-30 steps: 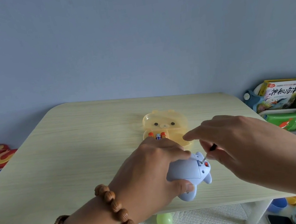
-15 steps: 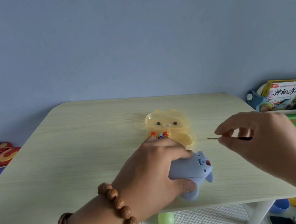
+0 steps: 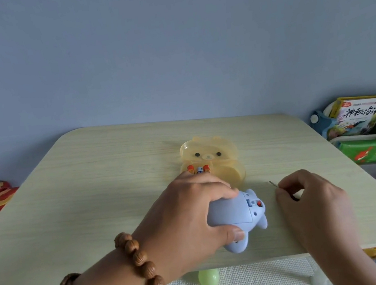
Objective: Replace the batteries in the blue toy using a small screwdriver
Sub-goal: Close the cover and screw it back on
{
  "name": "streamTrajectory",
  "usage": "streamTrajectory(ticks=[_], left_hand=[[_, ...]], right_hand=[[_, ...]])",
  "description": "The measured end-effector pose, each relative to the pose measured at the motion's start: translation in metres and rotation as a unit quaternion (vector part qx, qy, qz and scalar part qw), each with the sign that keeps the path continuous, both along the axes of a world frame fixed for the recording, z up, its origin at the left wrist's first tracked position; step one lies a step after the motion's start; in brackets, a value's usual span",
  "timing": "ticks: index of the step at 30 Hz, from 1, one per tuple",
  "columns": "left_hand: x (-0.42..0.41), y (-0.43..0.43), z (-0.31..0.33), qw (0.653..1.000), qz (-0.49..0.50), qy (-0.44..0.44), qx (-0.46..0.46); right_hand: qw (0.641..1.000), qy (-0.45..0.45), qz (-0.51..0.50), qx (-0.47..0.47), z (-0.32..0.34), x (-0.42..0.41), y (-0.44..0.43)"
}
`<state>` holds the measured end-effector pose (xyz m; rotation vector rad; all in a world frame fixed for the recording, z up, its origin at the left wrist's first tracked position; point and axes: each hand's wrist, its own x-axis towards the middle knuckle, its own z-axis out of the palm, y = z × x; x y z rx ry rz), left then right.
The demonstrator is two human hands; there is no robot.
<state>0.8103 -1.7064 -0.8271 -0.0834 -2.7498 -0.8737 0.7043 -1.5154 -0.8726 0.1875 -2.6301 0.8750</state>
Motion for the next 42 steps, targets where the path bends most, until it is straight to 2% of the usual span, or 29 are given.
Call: streamTrajectory(ticks=[11, 13, 15, 16, 18, 20, 21, 25, 29, 32, 35, 39, 42], left_hand=[[0.0, -0.001, 0.0, 1.0, -0.003, -0.004, 0.007], [0.001, -0.001, 0.001, 1.0, -0.003, -0.008, 0.009], [0.001, 0.0, 0.001, 1.0, -0.003, -0.009, 0.008], [0.001, -0.001, 0.001, 1.0, -0.002, -0.008, 0.006], [0.0, -0.002, 0.001, 1.0, -0.004, -0.008, 0.0], [-0.002, -0.004, 0.001, 1.0, -0.008, -0.012, 0.001], [-0.002, -0.005, 0.001, 1.0, -0.011, -0.017, 0.005], [0.0, -0.008, 0.001, 0.999, -0.014, -0.034, 0.034], [0.003, -0.016, 0.005, 0.99, -0.04, -0.032, 0.131], [0.006, -0.019, 0.01, 0.977, -0.064, -0.055, 0.196], [0.007, -0.021, 0.009, 0.983, -0.05, -0.054, 0.167], [0.007, -0.029, 0.006, 0.977, -0.05, -0.055, 0.201], [0.005, -0.034, 0.005, 0.978, -0.056, -0.052, 0.196]], right_hand=[[1.0, -0.005, 0.013, 0.001, 0.0, -0.003, 0.0], [0.999, 0.041, 0.031, 0.005, 0.006, 0.0, 0.006], [0.987, 0.104, 0.124, -0.017, 0.017, 0.009, 0.015], [0.974, 0.092, 0.202, -0.047, 0.025, 0.015, 0.019], [0.93, -0.01, 0.36, -0.071, 0.034, 0.025, 0.025], [0.902, -0.048, 0.429, 0.008, 0.033, 0.026, 0.024], [0.9, -0.04, 0.433, 0.025, 0.028, 0.025, 0.022], [0.912, -0.025, 0.41, -0.011, 0.024, 0.021, 0.014], [0.902, -0.129, 0.389, -0.132, 0.028, 0.025, 0.013], [0.898, -0.166, 0.359, -0.193, 0.033, 0.027, 0.007], [0.884, -0.211, 0.344, -0.238, 0.042, 0.03, -0.004], [0.861, -0.255, 0.323, -0.3, 0.048, 0.032, -0.014], [0.85, -0.27, 0.333, -0.304, 0.05, 0.035, -0.017]])
